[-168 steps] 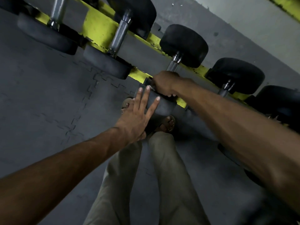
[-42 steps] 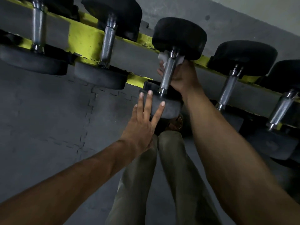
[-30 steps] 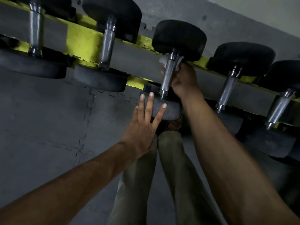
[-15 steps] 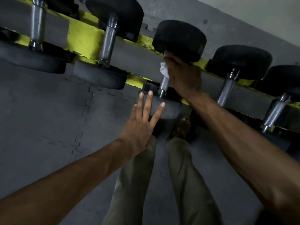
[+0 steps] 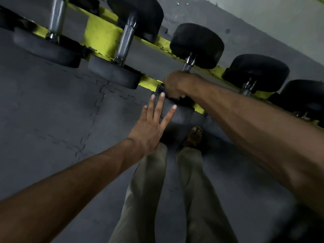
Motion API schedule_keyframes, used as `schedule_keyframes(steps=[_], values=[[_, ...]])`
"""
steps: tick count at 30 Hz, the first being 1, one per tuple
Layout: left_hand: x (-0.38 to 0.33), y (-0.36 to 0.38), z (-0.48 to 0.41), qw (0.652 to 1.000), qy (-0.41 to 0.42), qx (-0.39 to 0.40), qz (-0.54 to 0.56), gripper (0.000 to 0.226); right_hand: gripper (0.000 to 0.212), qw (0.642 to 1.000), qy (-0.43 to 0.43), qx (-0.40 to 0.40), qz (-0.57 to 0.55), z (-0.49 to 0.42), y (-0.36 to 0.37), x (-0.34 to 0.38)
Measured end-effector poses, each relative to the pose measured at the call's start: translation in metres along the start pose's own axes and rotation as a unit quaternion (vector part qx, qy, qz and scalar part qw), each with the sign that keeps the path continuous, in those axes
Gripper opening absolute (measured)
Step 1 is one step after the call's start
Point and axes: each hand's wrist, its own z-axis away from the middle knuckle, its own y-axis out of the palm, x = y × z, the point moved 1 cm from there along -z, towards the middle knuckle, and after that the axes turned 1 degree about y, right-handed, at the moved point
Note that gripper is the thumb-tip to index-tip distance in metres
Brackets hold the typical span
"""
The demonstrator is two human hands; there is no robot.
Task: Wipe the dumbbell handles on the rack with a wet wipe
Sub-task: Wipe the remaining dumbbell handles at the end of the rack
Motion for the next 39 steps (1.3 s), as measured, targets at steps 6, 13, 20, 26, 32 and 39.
schedule_keyframes(steps=[6,13,20,26,32,39], values=[[-0.002,-0.006,0.001,1.000,-0.019,0.013,0.011,0.133,0.026,0.953,-0.043,-0.221,-0.202,0.032,0.043,-0.023],[-0.007,-0.008,0.001,0.999,-0.033,0.037,0.017,0.144,0.022,0.841,0.125,-0.296,-0.435,0.035,0.091,-0.014],[-0.011,-0.008,0.000,0.999,-0.044,0.028,0.014,0.148,0.019,0.541,0.169,-0.169,-0.806,0.009,0.103,-0.020],[-0.014,0.000,-0.002,0.999,-0.045,0.015,0.016,0.145,0.032,0.194,0.045,-0.110,-0.974,-0.033,0.076,-0.047],[-0.012,-0.006,-0.001,0.999,-0.040,0.024,0.017,0.144,0.033,0.109,0.049,-0.152,-0.981,-0.034,0.085,-0.039],[-0.011,-0.002,-0.001,0.999,-0.036,0.021,0.028,0.141,0.032,0.070,0.023,-0.131,-0.989,-0.040,0.071,-0.053]])
